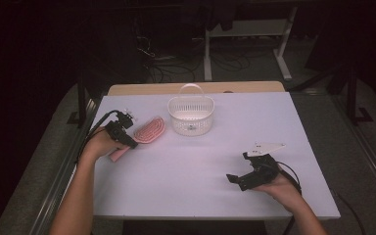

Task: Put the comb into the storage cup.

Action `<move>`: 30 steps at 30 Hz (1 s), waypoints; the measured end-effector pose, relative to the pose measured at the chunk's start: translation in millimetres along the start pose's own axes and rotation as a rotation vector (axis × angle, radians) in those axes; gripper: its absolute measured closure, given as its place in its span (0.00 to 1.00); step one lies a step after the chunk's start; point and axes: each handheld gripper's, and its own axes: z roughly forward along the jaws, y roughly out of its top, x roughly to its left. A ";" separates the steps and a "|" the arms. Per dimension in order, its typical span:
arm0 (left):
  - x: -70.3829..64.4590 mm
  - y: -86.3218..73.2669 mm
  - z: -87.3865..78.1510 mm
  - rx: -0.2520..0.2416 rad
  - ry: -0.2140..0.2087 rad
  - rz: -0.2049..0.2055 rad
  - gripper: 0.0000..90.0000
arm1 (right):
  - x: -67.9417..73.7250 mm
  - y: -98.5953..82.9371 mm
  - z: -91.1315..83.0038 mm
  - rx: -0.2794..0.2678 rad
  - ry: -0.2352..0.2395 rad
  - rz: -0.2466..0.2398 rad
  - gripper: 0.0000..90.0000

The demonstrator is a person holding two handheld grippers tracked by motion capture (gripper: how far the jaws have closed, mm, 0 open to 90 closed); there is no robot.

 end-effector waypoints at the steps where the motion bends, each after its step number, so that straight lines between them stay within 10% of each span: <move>1: -0.1 -0.7 -2.2 -0.008 0.003 -0.001 0.79 | 0.0 0.1 0.0 0.000 0.000 0.000 0.00; 30: -18.7 -33.7 -34.3 -0.279 0.010 -0.022 0.79 | -0.1 0.7 -0.2 -0.006 -0.003 -0.001 0.00</move>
